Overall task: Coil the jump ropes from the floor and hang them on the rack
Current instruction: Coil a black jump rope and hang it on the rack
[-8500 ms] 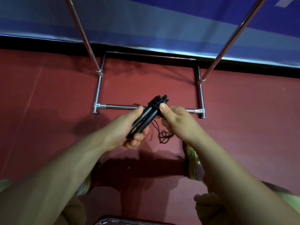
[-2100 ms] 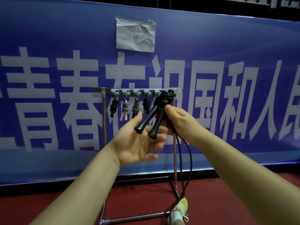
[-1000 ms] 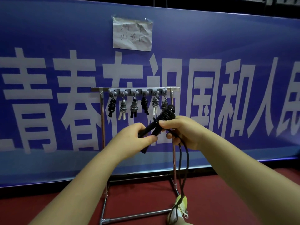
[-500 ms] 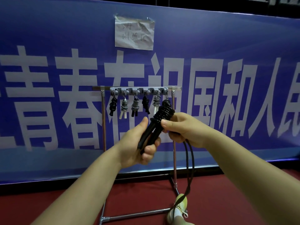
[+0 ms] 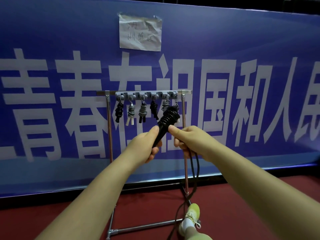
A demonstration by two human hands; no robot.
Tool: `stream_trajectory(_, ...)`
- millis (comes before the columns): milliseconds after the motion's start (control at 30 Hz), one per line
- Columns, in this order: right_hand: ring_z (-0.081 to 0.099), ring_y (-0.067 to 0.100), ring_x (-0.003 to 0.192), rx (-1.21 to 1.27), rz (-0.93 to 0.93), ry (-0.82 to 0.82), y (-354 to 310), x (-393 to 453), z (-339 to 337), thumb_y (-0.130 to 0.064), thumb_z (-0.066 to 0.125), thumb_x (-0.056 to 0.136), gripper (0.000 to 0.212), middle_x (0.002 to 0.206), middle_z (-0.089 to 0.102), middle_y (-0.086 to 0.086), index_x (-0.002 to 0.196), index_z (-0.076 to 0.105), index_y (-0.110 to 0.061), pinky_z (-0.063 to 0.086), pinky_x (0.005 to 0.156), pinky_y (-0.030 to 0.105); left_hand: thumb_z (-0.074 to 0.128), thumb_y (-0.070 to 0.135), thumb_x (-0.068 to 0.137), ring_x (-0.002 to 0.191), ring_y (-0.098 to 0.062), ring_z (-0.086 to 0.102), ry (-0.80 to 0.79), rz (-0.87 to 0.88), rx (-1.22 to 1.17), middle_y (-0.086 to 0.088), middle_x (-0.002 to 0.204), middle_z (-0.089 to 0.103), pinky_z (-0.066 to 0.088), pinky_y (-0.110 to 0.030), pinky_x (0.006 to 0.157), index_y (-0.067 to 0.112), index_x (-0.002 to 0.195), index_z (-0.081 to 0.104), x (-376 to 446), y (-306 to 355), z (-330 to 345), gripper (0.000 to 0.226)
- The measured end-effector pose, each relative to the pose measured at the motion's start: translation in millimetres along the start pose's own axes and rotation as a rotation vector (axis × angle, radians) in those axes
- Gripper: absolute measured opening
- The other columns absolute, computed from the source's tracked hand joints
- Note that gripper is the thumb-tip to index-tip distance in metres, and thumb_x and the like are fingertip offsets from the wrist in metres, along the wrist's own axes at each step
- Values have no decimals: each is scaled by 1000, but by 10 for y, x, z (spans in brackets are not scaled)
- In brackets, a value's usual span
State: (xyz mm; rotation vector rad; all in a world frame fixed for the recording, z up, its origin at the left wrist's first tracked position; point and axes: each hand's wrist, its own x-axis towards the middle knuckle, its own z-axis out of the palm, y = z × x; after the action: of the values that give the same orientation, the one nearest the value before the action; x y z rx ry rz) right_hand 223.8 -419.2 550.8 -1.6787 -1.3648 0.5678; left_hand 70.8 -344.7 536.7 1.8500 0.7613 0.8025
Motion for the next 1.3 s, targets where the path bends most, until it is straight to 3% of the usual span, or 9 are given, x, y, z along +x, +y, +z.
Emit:
stream_trajectory(200,40,8,50,344,84,-149,2,-116,8,-56,44,93,58,63,45,-4,108,63,-4,42,49,22,31,55,94,67,-20,47,156,120,350,-4,74,52,39,-35,66,3,95,59,31,-46,24,59)
stream_trajectory(367,32,9,51,361,81,-136,-22,-165,83,-61,37,93,60,64,42,-4,110,59,-7,30,49,22,37,58,90,82,-22,60,179,161,504,-6,89,65,50,-42,75,14,91,58,-38,2,32,48)
stream_trajectory(533,29,8,48,238,16,-7,-50,-155,139,-60,42,92,52,63,40,-2,90,56,-10,25,49,24,59,57,81,76,-15,62,128,160,483,5,77,64,51,-37,71,25,87,56,-93,44,17,33)
stream_trajectory(633,27,7,45,236,-68,9,-46,-195,144,-50,37,97,45,51,37,-9,77,54,-13,23,48,23,64,46,83,70,-12,67,27,114,226,0,76,69,53,-35,72,17,90,60,-136,77,20,30)
stream_trajectory(733,25,9,46,388,-85,41,-47,-251,148,-46,36,97,48,49,36,-9,59,47,-20,20,49,24,46,58,82,64,-18,66,-285,-63,-212,-8,74,70,52,-37,71,9,93,64,-229,110,-15,53)
stream_trajectory(833,33,18,53,512,-94,85,-61,-248,160,-54,43,89,45,59,40,1,69,56,-16,24,51,25,29,70,76,58,-20,61,-603,-172,-509,-10,73,65,49,-31,60,6,84,70,-288,51,-4,76)
stream_trajectory(933,35,27,72,507,-116,80,-91,-242,167,-61,45,76,48,73,43,10,78,59,-15,28,58,28,28,70,77,41,-10,44,-688,-211,-653,-1,58,52,41,-25,51,10,74,66,-306,33,79,72)
stream_trajectory(1133,33,12,48,47,-146,136,-58,-218,147,-53,16,100,61,51,41,-3,63,44,-14,28,55,30,29,61,92,41,-8,35,-334,-129,-400,2,57,51,28,-25,49,13,77,56,-301,71,191,57)
stream_trajectory(1300,41,8,42,-112,-135,209,114,-162,260,-43,19,103,62,50,50,-2,58,50,-15,33,53,27,32,57,95,43,-9,39,-105,-104,2,1,54,50,29,-25,50,15,72,56,-243,-11,200,54)
